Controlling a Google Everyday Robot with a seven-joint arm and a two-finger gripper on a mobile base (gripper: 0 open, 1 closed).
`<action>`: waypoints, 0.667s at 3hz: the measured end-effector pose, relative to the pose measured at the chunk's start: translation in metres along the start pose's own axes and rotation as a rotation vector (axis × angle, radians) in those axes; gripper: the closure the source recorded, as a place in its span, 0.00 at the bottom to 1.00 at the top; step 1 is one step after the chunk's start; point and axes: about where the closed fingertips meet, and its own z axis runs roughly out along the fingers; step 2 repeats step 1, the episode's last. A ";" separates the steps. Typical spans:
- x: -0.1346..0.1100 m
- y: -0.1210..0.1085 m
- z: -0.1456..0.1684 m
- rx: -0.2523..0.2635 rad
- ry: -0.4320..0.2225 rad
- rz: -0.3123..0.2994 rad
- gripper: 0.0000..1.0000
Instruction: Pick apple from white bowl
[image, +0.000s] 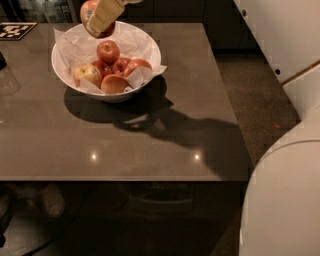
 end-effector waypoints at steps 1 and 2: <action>0.000 0.000 0.000 0.000 0.000 0.000 1.00; 0.000 0.000 0.000 0.000 0.000 0.000 1.00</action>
Offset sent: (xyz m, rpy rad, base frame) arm 0.0000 0.0000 0.0000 0.0000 0.0000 0.0000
